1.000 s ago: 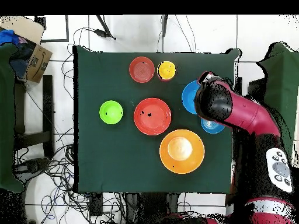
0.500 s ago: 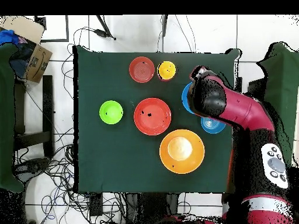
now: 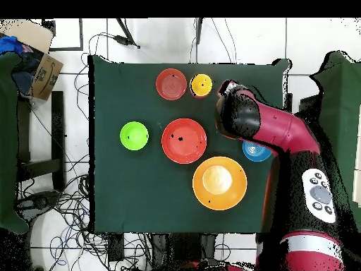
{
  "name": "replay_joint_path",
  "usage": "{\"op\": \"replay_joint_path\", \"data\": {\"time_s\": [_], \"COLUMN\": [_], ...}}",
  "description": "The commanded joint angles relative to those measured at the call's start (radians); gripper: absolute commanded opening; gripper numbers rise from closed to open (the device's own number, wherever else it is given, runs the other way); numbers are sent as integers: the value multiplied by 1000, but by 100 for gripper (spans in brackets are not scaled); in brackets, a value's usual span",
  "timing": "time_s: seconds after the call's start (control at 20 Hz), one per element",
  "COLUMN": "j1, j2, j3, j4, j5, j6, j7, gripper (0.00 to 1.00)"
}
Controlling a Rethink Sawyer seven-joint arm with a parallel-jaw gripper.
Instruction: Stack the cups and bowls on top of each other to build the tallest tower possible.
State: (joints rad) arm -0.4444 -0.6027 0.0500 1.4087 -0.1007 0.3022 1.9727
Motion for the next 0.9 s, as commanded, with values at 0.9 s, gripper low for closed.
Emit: {"op": "replay_joint_path", "data": {"time_s": [0.9], "j1": [107], "j2": [-4], "j3": [-26], "j4": [38], "j5": [-24], "j6": [198], "j7": [39], "gripper": [100]}}
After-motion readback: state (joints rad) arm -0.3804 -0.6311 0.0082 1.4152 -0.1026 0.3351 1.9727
